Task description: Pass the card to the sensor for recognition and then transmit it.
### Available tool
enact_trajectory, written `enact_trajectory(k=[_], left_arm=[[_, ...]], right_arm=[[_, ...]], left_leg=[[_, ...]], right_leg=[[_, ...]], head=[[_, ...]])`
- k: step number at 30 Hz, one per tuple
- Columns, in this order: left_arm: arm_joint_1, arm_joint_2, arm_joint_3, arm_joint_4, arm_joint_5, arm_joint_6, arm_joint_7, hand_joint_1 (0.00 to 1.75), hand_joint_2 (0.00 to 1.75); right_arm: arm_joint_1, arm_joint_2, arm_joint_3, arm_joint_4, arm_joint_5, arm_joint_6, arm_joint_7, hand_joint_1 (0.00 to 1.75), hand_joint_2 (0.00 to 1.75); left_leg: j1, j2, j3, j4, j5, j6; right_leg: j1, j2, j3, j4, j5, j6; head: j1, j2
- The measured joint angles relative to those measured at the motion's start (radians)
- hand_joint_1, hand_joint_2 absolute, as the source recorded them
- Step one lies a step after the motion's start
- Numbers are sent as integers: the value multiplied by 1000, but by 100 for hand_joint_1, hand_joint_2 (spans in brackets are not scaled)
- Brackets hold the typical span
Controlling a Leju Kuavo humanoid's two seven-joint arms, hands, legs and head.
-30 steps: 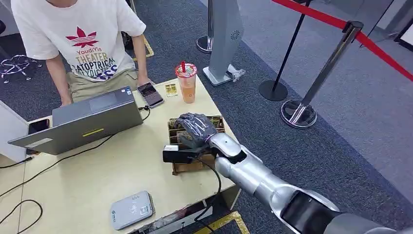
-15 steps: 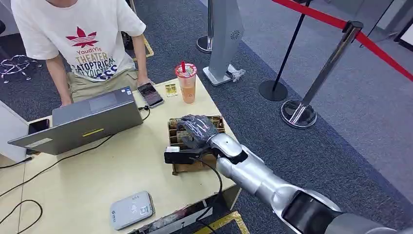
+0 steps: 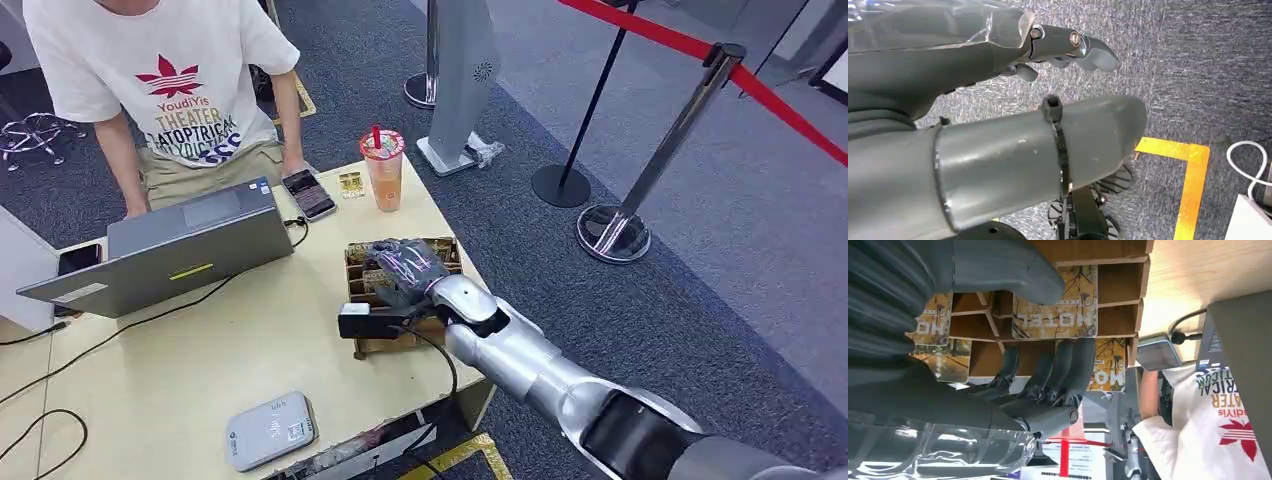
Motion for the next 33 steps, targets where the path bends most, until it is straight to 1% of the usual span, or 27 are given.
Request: enact_trajectory(k=[2, 5, 8, 11, 13, 15, 16, 17, 19, 20, 21, 30, 31, 32, 33], left_arm=[[0, 0, 0, 0, 0, 0, 0, 0, 0], [0, 1, 0, 0, 0, 0, 0, 0, 0], [0, 1, 0, 0, 0, -1, 0, 0, 0], [0, 1, 0, 0, 1, -1, 0, 0, 0], [0, 1, 0, 0, 1, -1, 0, 0, 0], [0, 1, 0, 0, 1, -1, 0, 0, 0], [0, 1, 0, 0, 1, -1, 0, 0, 0], [0, 1, 0, 0, 1, -1, 0, 0, 0], [0, 1, 0, 0, 1, -1, 0, 0, 0], [0, 1, 0, 0, 1, -1, -1, 0, 0], [0, 1, 0, 0, 1, -1, 0, 0, 0], [-1, 1, 0, 0, 1, -1, -1, 0, 0], [-1, 1, 0, 0, 1, -1, -1, 0, 0], [-1, 1, 0, 0, 0, -1, -1, 0, 0], [-1, 1, 0, 0, 0, -2, -1, 0, 0]], right_arm=[[0, 0, 2, 0, 0, 4, 1, 79, 175], [1, -2, 5, 0, 0, 10, 3, 87, 175], [1, -3, 8, 0, 0, 10, 3, 87, 175], [0, -3, 9, 0, 0, 11, 5, 93, 175], [0, -3, 9, 0, 0, 13, 6, 99, 175], [-1, -3, 10, 0, 0, 13, 6, 119, 175], [-1, -3, 10, 0, 0, 14, 6, 119, 175], [-2, -3, 10, 0, 0, 14, 6, 127, 175], [-2, -4, 10, 0, 0, 14, 6, 134, 175], [-3, -4, 10, 0, 0, 14, 6, 134, 175], [-3, -4, 10, 0, 0, 14, 6, 140, 175], [-8, -4, 10, -1, 0, 17, 6, 145, 175], [-9, -4, 10, -1, 0, 20, 6, 141, 175], [-11, -4, 10, -1, -3, 24, 6, 143, 175], [-12, -4, 10, -1, -7, 31, 6, 140, 175]], left_leg=[[0, 0, 0, 0, 0, 0], [0, 0, 0, 0, 0, 0], [0, 0, 0, 0, 0, 0], [0, 0, 0, 0, 0, 0], [0, 0, 0, 0, 0, 0], [0, 0, 0, 0, 0, 0], [0, 0, 0, 0, 0, 0], [0, 0, 0, 0, 0, 0], [0, 0, 0, 0, 0, 0], [0, 0, 0, 0, 0, 0], [0, 0, 0, 0, 0, 0], [0, 0, 0, 0, 0, 0], [0, 0, 0, 0, 0, 0], [0, 0, 0, 0, 0, 0], [0, 0, 0, 0, 0, 0]], right_leg=[[0, 0, 0, 0, 0, 0], [0, 0, 0, 0, 0, 0], [0, 0, 0, 0, 0, 0], [0, 0, 0, 0, 0, 0], [0, 0, 0, 0, 0, 0], [0, 0, 0, 0, 0, 0], [0, 0, 0, 0, 0, 0], [0, 0, 0, 0, 0, 0], [0, 0, 0, 0, 0, 0], [0, 0, 0, 0, 0, 0], [0, 0, 0, 0, 0, 0], [0, 0, 0, 0, 0, 0], [0, 0, 0, 0, 0, 0], [0, 0, 0, 0, 0, 0], [0, 0, 0, 0, 0, 0]], head=[[0, 0], [0, 0], [0, 0], [0, 0], [0, 0], [0, 0], [0, 0], [0, 0], [0, 0], [0, 0], [0, 0], [0, 0], [0, 0], [0, 0], [0, 0]])
